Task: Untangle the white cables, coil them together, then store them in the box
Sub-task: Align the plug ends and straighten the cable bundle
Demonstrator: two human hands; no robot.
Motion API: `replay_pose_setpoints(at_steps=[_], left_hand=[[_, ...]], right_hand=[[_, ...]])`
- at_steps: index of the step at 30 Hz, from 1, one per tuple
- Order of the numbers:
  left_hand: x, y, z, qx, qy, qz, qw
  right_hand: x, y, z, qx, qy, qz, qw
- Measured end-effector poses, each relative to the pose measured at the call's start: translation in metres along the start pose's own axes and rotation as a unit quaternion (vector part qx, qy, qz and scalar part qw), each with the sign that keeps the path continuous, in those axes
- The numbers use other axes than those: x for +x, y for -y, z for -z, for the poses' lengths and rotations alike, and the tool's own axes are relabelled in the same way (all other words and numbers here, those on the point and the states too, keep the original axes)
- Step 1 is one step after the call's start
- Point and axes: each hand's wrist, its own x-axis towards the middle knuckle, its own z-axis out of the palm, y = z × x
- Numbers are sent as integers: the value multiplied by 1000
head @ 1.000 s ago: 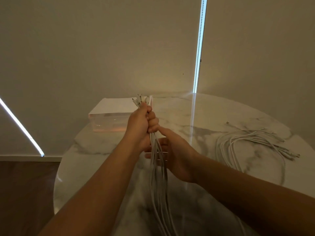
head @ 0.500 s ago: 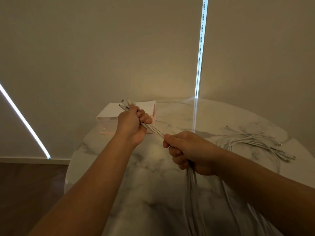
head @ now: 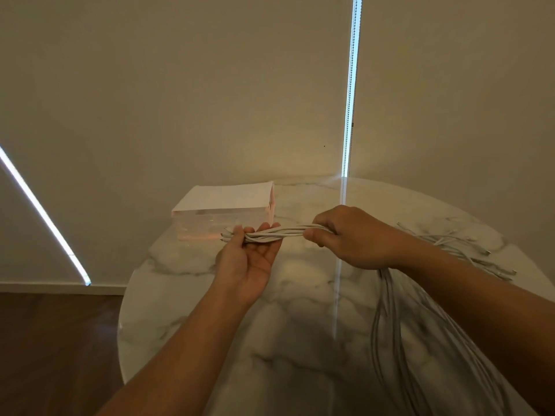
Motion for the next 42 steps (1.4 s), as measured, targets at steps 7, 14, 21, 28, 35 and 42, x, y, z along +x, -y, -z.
replay_pose_setpoints(at_steps=[7, 14, 21, 28, 35, 42], left_hand=[[-11, 6, 8, 60, 22, 19, 998], [-69, -30, -8, 545, 73, -190, 813], [1, -75, -61, 784, 407, -68, 464], [10, -40, -31, 633, 526, 250, 509], [-16, -13, 6, 378, 448, 318, 745], [-22, -23, -21, 563, 469, 136, 667]], right_hand=[[5, -4, 7, 21, 4, -16, 1000], [14, -7, 18, -6, 43, -2, 999], [9, 6, 36, 9, 130, 60, 990], [-6, -4, 64, 48, 146, 87, 984], [-12, -23, 67, 109, 155, 73, 979], [-5, -14, 65, 122, 243, 64, 960]])
